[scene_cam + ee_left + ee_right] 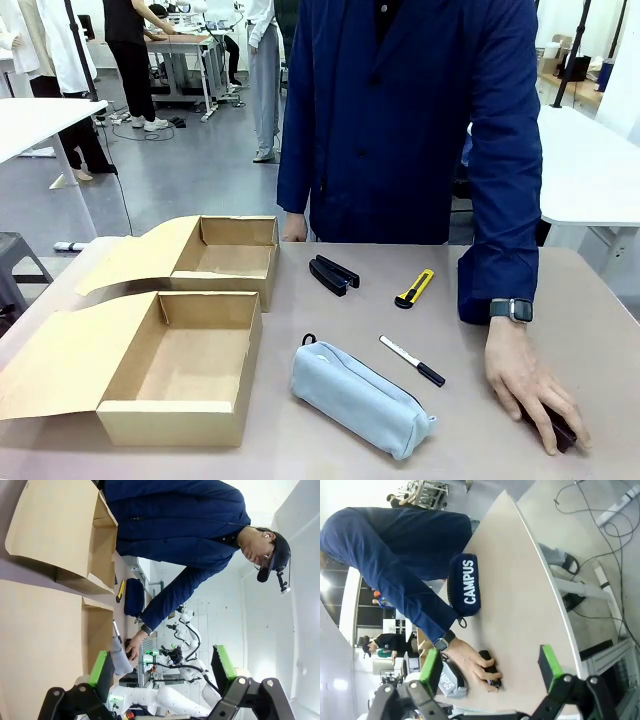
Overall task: Place items inside the box.
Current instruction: Pick up a Pencil pouch or Stapler and place it inside the Mailer Box closest to the robot.
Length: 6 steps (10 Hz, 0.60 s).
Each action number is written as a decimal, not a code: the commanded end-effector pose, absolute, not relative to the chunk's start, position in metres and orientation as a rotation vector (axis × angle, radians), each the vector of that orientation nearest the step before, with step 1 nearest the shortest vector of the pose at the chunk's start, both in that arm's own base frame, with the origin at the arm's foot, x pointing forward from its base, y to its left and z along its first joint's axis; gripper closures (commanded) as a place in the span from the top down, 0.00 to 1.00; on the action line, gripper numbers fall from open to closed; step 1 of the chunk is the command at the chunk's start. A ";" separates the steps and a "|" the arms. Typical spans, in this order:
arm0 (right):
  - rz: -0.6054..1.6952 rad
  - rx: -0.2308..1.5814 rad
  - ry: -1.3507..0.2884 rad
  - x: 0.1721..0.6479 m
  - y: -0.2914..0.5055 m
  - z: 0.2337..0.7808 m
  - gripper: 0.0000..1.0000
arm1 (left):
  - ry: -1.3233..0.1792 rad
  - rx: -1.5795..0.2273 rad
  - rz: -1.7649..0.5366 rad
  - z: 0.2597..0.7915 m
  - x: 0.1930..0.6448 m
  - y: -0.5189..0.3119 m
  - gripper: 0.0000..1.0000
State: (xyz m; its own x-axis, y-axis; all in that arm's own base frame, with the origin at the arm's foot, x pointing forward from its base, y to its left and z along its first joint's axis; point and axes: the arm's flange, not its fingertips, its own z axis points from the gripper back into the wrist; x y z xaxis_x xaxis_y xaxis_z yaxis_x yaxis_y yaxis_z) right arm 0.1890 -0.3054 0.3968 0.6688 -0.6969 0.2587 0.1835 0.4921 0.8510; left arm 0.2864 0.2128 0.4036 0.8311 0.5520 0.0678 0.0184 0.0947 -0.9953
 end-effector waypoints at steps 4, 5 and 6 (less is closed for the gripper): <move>-0.508 0.858 -0.620 0.226 -0.277 0.413 1.00 | -0.510 -1.446 0.395 0.404 0.286 0.213 1.00; -0.497 0.849 -0.612 0.228 -0.272 0.415 1.00 | -0.510 -1.446 0.395 0.404 0.286 0.213 1.00; -0.468 0.834 -0.598 0.234 -0.262 0.419 1.00 | -0.510 -1.446 0.395 0.404 0.286 0.213 1.00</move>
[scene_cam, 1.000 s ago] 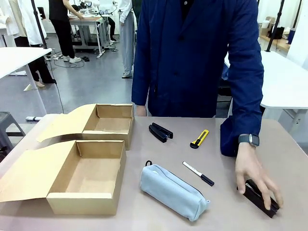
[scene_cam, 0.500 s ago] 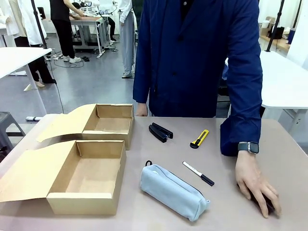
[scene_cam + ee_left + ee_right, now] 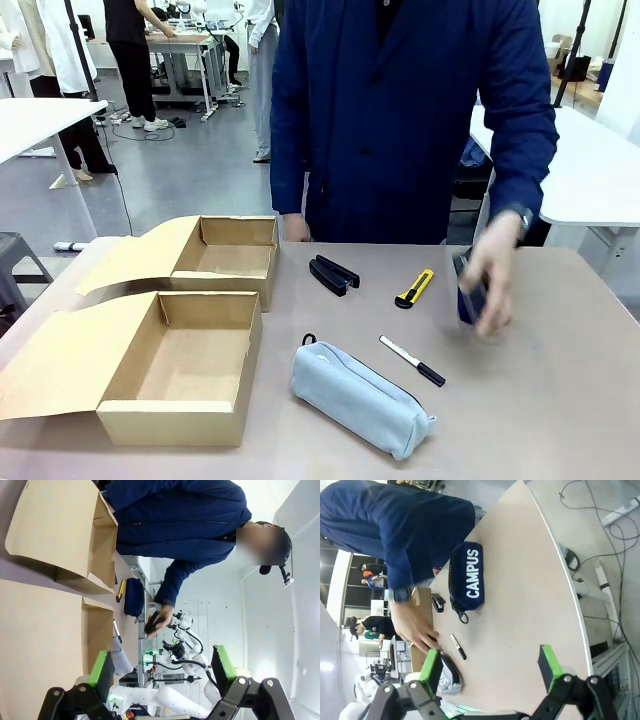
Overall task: Place items inside the box.
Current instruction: Pick up a Pencil pouch or Stapler and place it inside the Mailer Box closest to the robot.
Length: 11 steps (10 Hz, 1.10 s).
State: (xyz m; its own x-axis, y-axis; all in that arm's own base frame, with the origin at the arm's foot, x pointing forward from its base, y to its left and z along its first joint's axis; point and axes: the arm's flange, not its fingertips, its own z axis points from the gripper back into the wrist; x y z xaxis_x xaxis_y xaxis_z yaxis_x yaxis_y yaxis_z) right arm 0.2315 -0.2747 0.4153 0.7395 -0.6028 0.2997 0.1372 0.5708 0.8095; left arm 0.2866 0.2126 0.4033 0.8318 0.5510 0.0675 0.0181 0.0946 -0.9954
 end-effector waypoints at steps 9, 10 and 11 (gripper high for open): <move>-0.017 0.202 -0.312 0.355 0.034 0.467 1.00 | -0.510 -1.446 0.395 0.404 0.286 0.213 1.00; 0.026 0.139 -0.326 0.360 0.063 0.461 1.00 | -0.510 -1.446 0.395 0.404 0.286 0.213 1.00; 0.046 0.170 -0.370 0.360 0.069 0.463 1.00 | -0.510 -1.446 0.395 0.404 0.286 0.213 1.00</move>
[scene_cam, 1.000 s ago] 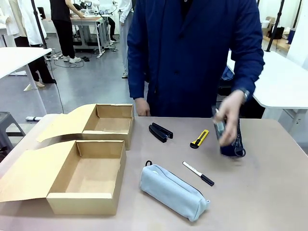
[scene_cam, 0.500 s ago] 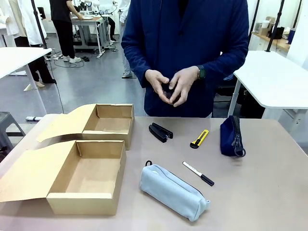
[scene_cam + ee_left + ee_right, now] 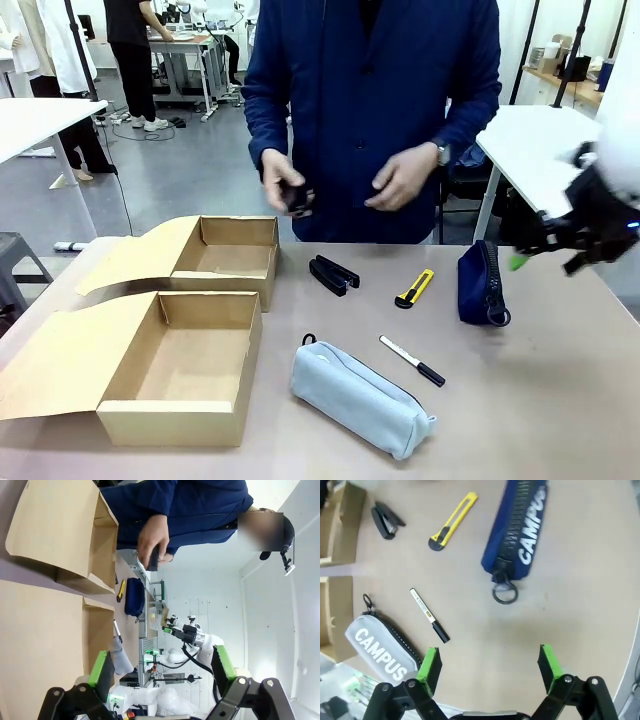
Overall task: Place items inside the box.
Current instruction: Pick up a Pencil pouch or Stapler and place it inside the Mailer Box closest to the robot.
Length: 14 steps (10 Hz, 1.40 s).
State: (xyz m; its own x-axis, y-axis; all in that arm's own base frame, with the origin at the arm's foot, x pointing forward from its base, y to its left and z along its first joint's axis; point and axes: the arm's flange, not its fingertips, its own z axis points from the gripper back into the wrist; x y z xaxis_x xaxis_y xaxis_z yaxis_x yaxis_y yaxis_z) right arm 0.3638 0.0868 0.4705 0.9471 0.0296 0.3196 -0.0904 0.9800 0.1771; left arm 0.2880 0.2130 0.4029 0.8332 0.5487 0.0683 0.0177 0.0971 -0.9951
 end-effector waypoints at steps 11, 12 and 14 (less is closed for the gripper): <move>-0.108 0.001 -0.098 0.514 0.134 0.432 1.00 | -0.510 -1.446 0.395 0.404 0.286 0.213 1.00; -0.115 0.007 -0.088 0.519 0.129 0.427 1.00 | -0.510 -1.446 0.395 0.404 0.286 0.213 1.00; -0.069 0.043 -0.084 0.531 0.115 0.419 1.00 | -0.510 -1.446 0.395 0.404 0.286 0.213 1.00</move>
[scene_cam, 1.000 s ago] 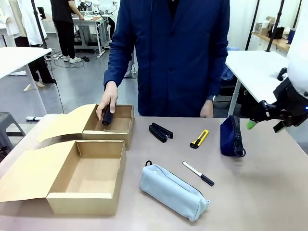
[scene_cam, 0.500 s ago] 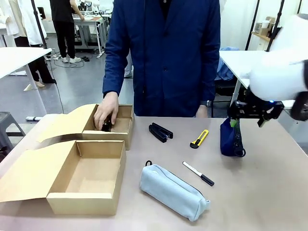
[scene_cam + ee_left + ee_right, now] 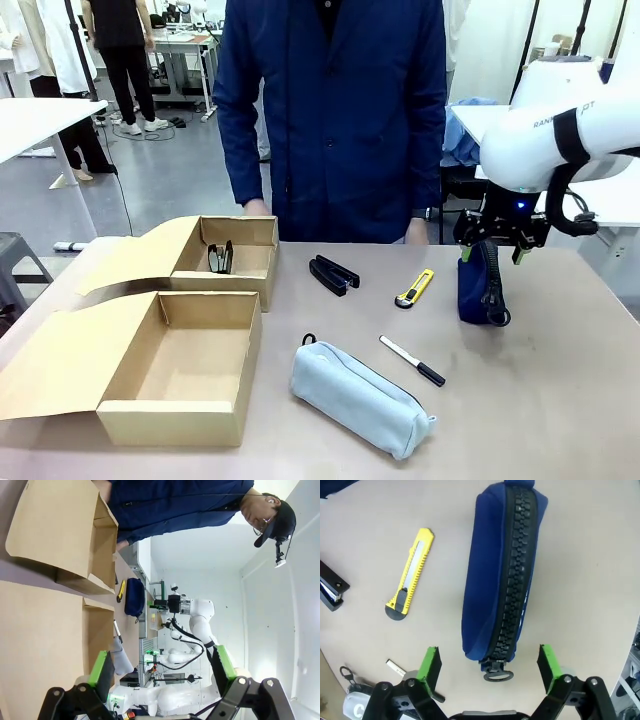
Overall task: Place items inside the box.
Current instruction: Pick up a Pencil pouch or Stapler and place it inside the Mailer Box closest to the robot.
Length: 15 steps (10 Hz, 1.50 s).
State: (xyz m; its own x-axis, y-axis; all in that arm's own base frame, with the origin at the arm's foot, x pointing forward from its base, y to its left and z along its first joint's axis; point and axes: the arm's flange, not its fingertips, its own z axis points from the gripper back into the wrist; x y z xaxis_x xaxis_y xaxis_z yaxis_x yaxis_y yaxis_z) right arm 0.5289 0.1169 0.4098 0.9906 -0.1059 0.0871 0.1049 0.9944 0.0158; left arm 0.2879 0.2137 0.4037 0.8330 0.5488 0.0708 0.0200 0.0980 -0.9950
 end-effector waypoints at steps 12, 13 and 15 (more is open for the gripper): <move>-0.160 0.007 -0.038 0.574 0.103 0.333 0.40 | -0.510 -1.446 0.395 0.404 0.286 0.213 1.00; -0.161 0.006 -0.035 0.574 0.103 0.334 0.40 | -0.510 -1.446 0.395 0.404 0.286 0.213 1.00; -0.162 0.012 -0.032 0.574 0.103 0.333 0.34 | -0.510 -1.446 0.395 0.404 0.286 0.213 1.00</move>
State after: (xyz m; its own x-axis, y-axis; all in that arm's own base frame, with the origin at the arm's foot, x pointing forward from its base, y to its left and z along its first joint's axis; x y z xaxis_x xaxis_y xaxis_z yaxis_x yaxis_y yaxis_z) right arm 0.5747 0.0999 0.3317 0.9905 -0.1360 0.0201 0.1352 0.9902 0.0361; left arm 0.2879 0.2137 0.4037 0.8332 0.5484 0.0708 0.0203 0.0977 -0.9950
